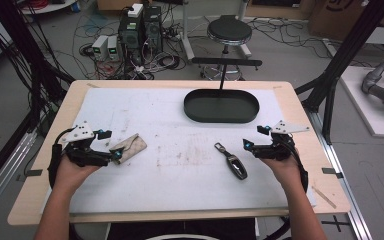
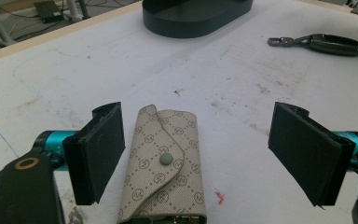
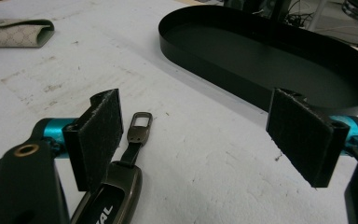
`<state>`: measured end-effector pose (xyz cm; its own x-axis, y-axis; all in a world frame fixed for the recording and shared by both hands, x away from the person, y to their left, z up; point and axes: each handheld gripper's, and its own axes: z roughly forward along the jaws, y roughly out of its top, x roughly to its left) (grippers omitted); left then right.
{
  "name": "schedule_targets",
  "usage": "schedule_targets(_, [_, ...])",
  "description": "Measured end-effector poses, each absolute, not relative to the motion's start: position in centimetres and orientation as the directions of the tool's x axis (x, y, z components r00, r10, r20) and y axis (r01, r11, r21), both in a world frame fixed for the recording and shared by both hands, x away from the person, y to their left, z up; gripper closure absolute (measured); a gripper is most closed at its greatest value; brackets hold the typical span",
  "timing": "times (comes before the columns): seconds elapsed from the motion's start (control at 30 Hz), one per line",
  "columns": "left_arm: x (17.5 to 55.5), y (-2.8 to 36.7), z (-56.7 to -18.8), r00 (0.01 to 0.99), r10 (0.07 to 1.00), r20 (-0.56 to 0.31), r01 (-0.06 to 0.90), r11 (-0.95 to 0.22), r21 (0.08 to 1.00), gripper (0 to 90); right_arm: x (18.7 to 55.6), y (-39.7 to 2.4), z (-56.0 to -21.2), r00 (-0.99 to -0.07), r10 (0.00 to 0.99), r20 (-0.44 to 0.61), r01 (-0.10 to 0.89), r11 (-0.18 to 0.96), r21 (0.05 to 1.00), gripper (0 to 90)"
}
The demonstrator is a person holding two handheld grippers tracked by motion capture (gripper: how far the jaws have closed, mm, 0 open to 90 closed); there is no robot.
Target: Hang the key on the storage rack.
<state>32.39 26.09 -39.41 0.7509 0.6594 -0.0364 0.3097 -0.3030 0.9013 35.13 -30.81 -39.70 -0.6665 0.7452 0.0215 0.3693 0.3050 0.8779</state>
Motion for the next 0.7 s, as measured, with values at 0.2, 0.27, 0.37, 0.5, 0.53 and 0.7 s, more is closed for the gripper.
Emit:
schedule_targets(0.2, [32.7,26.1,-39.6,0.747,0.664,-0.036,0.313,-0.303,0.900,18.4,35.1,-31.0,-40.1,-0.657,0.752,0.054,0.400,0.287,0.870,19.0])
schedule_targets(0.27, [32.7,26.2,-39.6,0.748,0.663,-0.034,0.311,-0.305,0.900,18.4,35.0,-30.9,-40.2,-0.653,0.756,0.054,0.410,0.292,0.864,19.0])
schedule_targets(0.37, [32.7,26.2,-39.6,0.751,0.660,-0.037,0.311,-0.304,0.900,18.4,34.9,-30.4,-40.3,-0.657,0.752,0.051,0.422,0.310,0.852,19.0])
schedule_targets(0.5, [32.6,26.3,-39.5,0.751,0.660,-0.037,0.308,-0.300,0.903,18.4,35.0,-29.7,-40.3,-0.668,0.742,0.052,0.421,0.320,0.849,19.0])
schedule_targets(0.53, [32.6,26.3,-39.5,0.751,0.660,-0.037,0.308,-0.300,0.903,18.4,35.0,-29.1,-40.4,-0.677,0.735,0.040,0.420,0.341,0.841,19.1])
schedule_targets(0.7, [32.6,26.3,-39.5,0.750,0.661,-0.034,0.308,-0.303,0.902,18.4,35.0,-28.2,-40.7,-0.687,0.726,0.019,0.422,0.379,0.824,19.1])
